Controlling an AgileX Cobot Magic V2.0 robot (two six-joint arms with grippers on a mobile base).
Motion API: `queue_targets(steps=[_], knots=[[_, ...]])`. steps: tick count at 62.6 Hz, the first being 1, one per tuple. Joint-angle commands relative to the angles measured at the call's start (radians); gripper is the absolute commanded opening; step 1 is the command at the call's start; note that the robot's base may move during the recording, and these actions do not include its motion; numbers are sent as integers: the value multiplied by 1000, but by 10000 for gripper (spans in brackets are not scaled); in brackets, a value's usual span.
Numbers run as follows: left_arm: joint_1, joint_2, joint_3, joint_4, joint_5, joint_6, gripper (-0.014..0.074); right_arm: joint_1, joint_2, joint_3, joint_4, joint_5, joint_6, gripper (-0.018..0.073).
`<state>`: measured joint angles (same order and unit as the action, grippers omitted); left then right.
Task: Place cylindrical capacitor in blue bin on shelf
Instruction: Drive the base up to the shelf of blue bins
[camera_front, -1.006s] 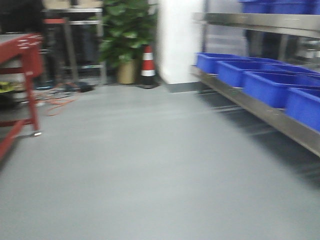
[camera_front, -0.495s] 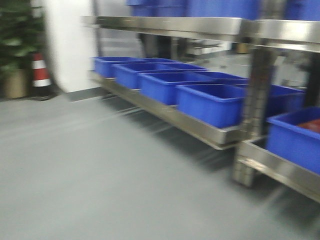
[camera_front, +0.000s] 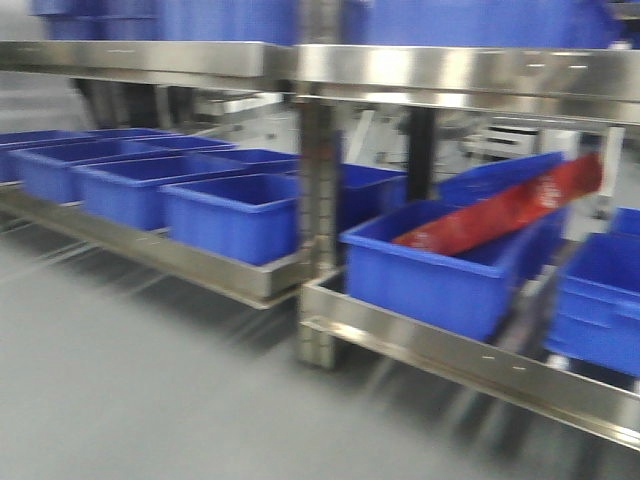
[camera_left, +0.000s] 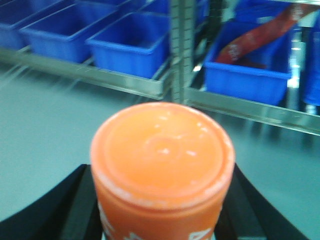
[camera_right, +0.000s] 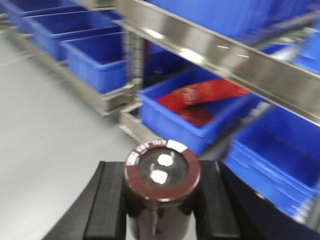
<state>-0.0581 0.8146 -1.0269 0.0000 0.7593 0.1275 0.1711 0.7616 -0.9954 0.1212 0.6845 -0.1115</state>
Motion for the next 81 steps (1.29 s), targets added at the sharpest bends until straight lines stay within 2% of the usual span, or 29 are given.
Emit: queue_targets(steps=[1,81], knots=[[6,-4,-3,0,-21,1,-111,2,-5,-9,-3,-28,-2,-162],[6,-4,-3,0,-21,1,-111,2,-5,-9,-3,-28,-2,-162]])
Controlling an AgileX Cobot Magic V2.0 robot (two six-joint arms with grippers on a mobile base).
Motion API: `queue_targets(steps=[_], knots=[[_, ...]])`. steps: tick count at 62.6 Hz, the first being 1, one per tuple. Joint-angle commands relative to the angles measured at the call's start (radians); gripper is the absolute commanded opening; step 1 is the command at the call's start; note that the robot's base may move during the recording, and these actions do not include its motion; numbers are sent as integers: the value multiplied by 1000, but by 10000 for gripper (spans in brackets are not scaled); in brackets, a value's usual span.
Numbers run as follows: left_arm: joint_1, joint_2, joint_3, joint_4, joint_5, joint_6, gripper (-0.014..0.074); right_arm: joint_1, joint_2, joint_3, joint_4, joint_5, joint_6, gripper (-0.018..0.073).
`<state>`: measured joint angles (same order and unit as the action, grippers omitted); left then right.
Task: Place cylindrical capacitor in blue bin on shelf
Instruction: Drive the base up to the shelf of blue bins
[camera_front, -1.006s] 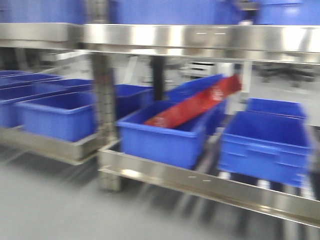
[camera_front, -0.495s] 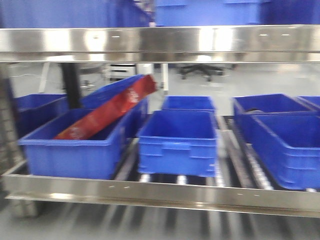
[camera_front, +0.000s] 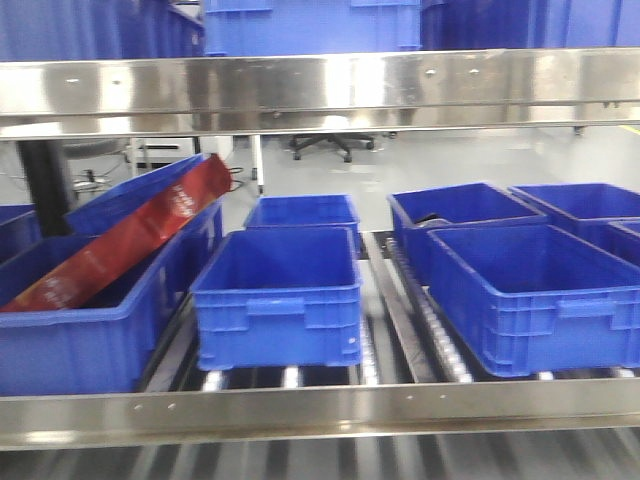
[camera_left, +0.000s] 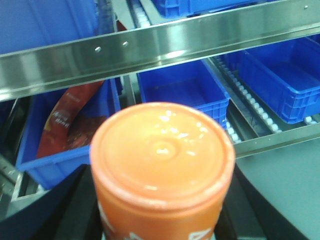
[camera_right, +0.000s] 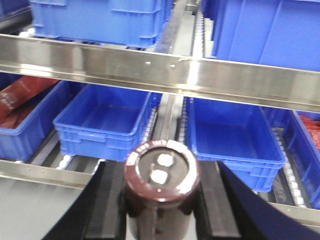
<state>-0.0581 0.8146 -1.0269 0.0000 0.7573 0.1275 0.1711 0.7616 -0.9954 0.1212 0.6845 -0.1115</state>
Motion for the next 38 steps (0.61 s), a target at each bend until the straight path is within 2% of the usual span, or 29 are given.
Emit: queue_targets(steps=[1,38], knots=[[6,-4,-3,0,-19,1,-111,2,-5,-9,-3,-28,-2,-162],[6,-4,-3,0,-21,1,-111,2,-5,-9,-3,-28,-2,-162]])
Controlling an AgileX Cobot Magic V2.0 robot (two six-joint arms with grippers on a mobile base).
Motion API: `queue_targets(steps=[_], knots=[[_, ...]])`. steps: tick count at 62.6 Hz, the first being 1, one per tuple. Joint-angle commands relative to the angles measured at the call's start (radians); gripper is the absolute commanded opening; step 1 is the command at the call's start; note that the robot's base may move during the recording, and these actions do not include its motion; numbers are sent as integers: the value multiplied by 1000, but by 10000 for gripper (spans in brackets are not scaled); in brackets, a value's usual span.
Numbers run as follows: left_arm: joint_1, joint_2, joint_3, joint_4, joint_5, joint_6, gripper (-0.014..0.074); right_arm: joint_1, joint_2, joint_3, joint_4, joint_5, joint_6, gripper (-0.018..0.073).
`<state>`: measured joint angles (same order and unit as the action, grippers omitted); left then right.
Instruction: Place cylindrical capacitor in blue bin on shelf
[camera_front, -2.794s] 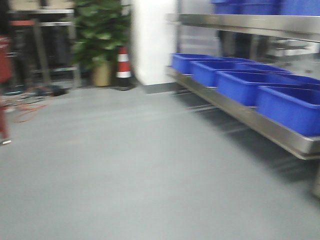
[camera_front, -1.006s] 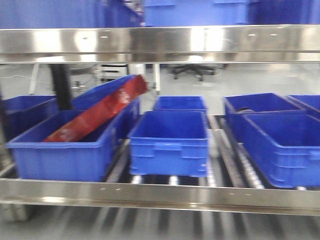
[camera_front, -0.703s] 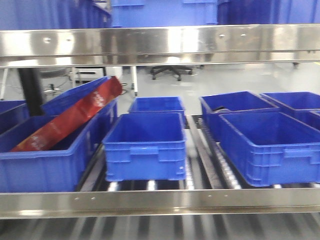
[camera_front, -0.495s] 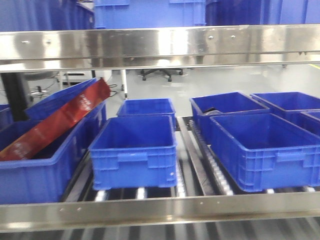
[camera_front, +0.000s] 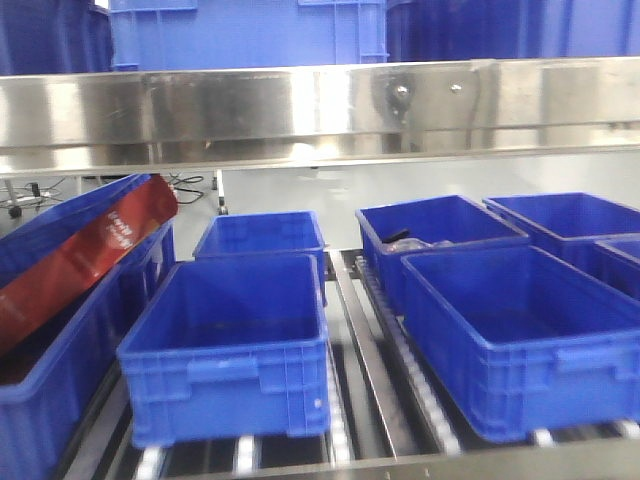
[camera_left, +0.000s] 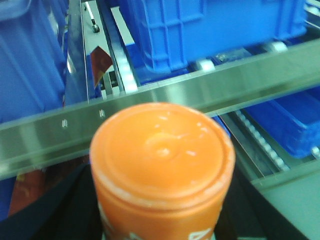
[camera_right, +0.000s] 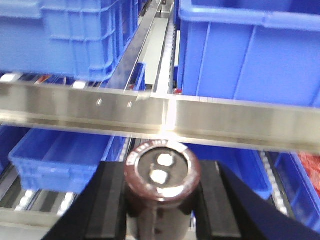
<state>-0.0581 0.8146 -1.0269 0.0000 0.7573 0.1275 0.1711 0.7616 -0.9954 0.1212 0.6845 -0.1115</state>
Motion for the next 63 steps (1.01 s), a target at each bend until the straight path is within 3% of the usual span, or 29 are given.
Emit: queue_targets(steps=[1,63], knots=[[6,-4,-3,0,-21,1,-111,2,-5,-9,-3,-28,-2,-162],[6,-4,-3,0,-21,1,-111,2,-5,-9,-3,-28,-2,-162]])
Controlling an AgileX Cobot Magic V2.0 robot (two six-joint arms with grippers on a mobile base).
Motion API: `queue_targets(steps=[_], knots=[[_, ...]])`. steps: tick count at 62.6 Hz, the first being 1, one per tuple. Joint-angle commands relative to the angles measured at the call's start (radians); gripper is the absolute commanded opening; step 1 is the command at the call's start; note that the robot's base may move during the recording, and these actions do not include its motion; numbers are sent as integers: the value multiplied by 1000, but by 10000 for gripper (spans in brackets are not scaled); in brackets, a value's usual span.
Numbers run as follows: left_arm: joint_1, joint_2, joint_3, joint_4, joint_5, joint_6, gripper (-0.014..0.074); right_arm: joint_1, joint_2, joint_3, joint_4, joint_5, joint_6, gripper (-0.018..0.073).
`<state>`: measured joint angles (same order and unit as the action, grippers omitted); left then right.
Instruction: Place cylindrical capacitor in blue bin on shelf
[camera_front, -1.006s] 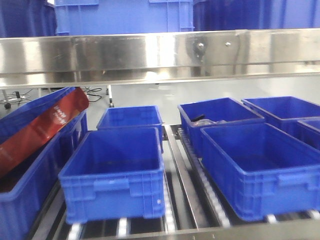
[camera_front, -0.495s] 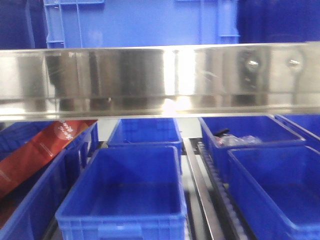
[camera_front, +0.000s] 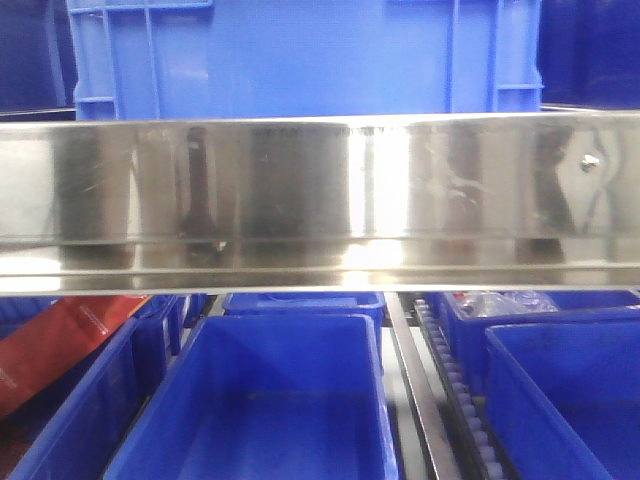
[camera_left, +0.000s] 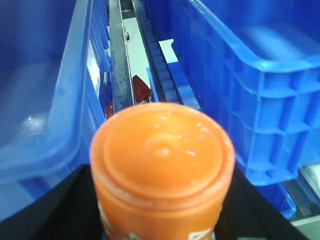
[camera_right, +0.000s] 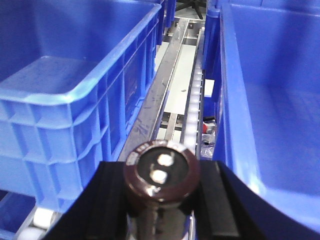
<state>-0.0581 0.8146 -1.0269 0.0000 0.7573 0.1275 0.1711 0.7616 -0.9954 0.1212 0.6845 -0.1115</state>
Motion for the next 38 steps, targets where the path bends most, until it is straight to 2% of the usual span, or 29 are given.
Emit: queue_targets(steps=[1,38], knots=[[6,-4,-3,0,-21,1,-111,2,-5,-9,-3,-28,-2,-162],[6,-4,-3,0,-23,1,-111,2,-5,-9,-3,-28,-2,-162]])
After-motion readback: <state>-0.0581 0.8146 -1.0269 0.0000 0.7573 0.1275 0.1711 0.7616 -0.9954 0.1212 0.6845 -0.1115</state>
